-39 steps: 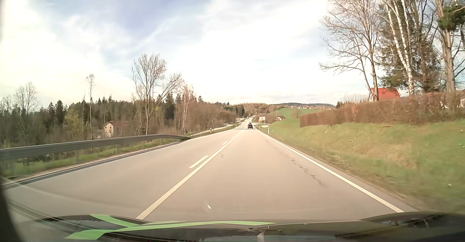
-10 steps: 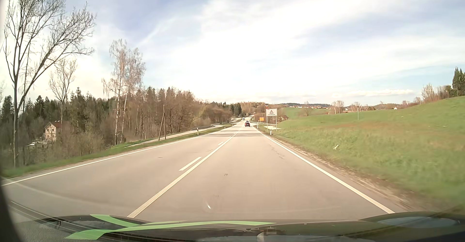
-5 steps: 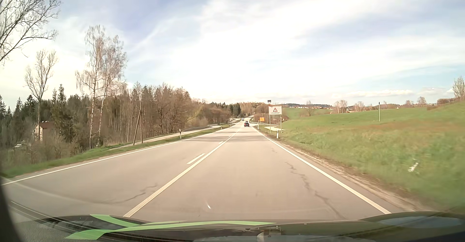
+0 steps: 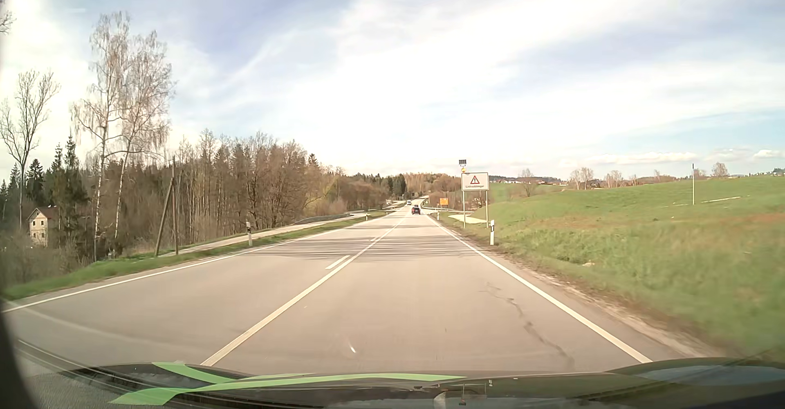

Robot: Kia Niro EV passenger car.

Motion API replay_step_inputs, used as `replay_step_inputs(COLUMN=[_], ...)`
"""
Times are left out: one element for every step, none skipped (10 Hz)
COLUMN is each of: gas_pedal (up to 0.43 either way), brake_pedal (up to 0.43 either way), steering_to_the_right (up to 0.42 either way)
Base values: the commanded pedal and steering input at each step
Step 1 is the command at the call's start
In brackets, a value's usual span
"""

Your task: Follow the waypoints while adhering to traffic rules and regulations

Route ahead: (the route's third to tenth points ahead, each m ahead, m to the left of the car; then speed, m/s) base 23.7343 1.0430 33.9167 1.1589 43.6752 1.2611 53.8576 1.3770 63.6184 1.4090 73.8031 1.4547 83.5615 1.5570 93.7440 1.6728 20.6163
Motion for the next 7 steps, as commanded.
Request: replay_step_inputs(gas_pedal=[0.028, 0.028, 0.028, 0.02, 0.02, 0.028, 0.028], brake_pedal=[0.0, 0.0, 0.0, 0.0, 0.0, 0.0, 0.0], steering_to_the_right=[-0.003, -0.003, -0.003, -0.003, -0.003, -0.003, -0.004])
